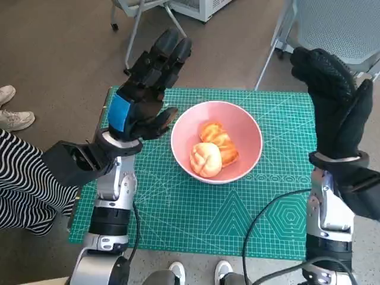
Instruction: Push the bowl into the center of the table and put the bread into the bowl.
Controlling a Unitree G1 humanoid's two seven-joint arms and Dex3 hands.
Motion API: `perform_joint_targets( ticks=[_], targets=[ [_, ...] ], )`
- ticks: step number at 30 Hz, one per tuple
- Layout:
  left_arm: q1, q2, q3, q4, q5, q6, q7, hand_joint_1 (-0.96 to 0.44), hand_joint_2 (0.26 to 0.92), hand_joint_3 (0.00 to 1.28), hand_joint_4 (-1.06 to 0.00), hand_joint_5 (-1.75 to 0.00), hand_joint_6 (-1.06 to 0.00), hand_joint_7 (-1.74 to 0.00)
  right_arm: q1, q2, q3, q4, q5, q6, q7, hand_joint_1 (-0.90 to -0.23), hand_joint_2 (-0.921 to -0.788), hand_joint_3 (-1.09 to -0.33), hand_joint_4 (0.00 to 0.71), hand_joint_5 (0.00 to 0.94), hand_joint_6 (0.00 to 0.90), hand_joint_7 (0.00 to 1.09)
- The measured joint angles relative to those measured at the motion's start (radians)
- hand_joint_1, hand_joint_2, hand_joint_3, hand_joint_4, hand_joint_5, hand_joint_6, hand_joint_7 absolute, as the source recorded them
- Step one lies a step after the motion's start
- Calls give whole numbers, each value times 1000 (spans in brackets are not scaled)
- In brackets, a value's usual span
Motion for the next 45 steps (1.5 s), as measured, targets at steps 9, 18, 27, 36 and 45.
perform_joint_targets(
  ticks=[9,18,27,36,45],
  targets=[
    [0,3,0,-6,-2,5,-8,-619,921,337,-112,0,-189,-2,0,8,7,-11,-21,4,-14,-715,-921,-683,207,5,107,512],
    [-1,7,0,-6,-3,7,-18,-613,921,312,-114,-1,-191,-3,3,8,7,-19,-28,5,-22,-710,-921,-682,207,4,108,508],
    [-5,10,1,-6,-15,28,-38,-605,921,305,-126,-7,-193,-6,6,8,7,-31,-34,12,-34,-708,-921,-681,209,4,110,506],
    [-5,10,1,-17,-35,50,-51,-599,921,307,-125,-7,-192,-7,6,7,8,-42,-50,25,-46,-709,-921,-681,207,3,112,504],
    [-5,10,2,-39,-49,71,-64,-586,921,304,-119,-4,-190,-8,10,4,6,-57,-62,32,-47,-716,-921,-681,206,2,102,495]
  ],
)
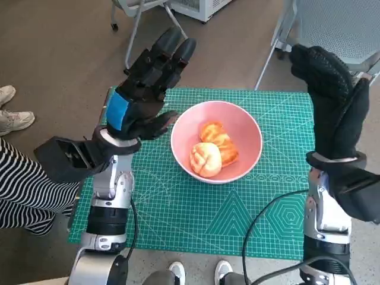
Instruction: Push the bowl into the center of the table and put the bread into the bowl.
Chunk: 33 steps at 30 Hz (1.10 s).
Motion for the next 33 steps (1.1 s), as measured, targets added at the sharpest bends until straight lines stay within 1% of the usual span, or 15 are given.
perform_joint_targets(
  ticks=[8,14,20,25,27,28,29,32,33],
  targets=[
    [1,0,1,0,0,5,-8,-582,921,302,-111,-1,-195,-14,26,-1,-1,-12,-1,0,0,-717,-921,-681,206,1,102,494],
    [4,2,-3,-3,18,-2,-7,-580,921,305,-106,0,-195,-17,42,0,0,-27,-9,6,-8,-718,-921,-681,206,1,99,492],
    [10,8,-8,-24,33,-4,-4,-576,921,315,-103,0,-193,-22,60,0,4,-53,-13,11,-18,-718,-921,-697,206,1,88,488],
    [12,14,-13,-58,45,-3,-2,-571,921,321,-101,0,-191,-28,77,0,8,-60,-42,13,-28,-715,-921,-709,207,1,86,490],
    [13,15,-15,-68,46,-4,-1,-571,920,321,-101,-1,-189,-33,81,0,9,-63,-49,14,-30,-714,-921,-712,208,2,86,490],
    [13,17,-16,-71,47,-4,0,-567,911,339,-102,-2,-124,-169,82,0,9,-65,-51,14,-32,-714,-921,-714,209,2,86,491],
    [13,19,-17,-73,48,-4,1,-570,904,349,-101,-3,-79,-267,84,0,10,-67,-52,14,-34,-713,-921,-715,211,3,86,491],
    [14,26,-17,-75,50,-4,2,-577,896,362,-100,-3,-25,-384,88,0,11,-76,-58,17,-40,-712,-921,-717,213,4,85,492],
    [16,28,-17,-75,50,-4,2,-579,895,364,-99,-3,-20,-393,91,0,11,-79,-62,18,-41,-712,-921,-717,213,4,85,492]
  ],
)
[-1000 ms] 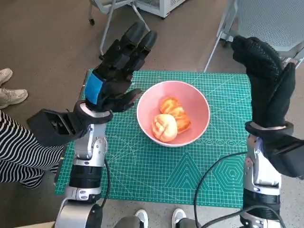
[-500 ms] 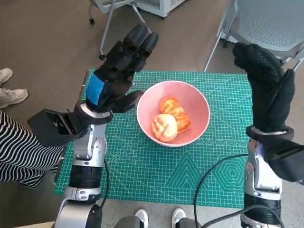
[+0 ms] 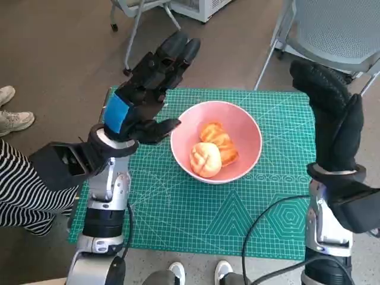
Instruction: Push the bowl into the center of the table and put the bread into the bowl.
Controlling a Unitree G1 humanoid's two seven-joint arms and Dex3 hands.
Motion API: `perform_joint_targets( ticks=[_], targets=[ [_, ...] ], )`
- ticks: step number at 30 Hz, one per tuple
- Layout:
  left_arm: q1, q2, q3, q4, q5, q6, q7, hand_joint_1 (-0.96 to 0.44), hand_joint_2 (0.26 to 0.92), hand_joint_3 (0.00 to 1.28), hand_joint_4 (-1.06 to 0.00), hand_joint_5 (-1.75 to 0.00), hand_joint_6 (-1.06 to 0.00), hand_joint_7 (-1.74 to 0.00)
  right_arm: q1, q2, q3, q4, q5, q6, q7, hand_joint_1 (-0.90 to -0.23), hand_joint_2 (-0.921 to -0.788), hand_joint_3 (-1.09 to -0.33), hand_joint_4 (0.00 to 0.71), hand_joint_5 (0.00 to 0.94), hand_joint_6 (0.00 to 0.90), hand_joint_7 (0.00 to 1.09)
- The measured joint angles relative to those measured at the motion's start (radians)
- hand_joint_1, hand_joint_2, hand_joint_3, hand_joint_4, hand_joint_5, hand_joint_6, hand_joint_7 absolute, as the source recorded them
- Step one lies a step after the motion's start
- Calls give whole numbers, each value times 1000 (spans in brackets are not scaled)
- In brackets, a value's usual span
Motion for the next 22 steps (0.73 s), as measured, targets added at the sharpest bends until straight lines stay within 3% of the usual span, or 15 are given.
perform_joint_targets(
  ticks=[6,22],
  targets=[
    [10,6,2,0,0,0,2,-590,894,370,-81,-1,-1,-388,18,2,8,-15,-14,10,-6,-709,-921,-718,212,3,85,494],
    [35,36,15,0,-4,-6,4,-597,920,347,-69,0,1,-342,39,6,24,-30,-13,20,-5,-702,-921,-731,209,0,82,496]
  ],
)
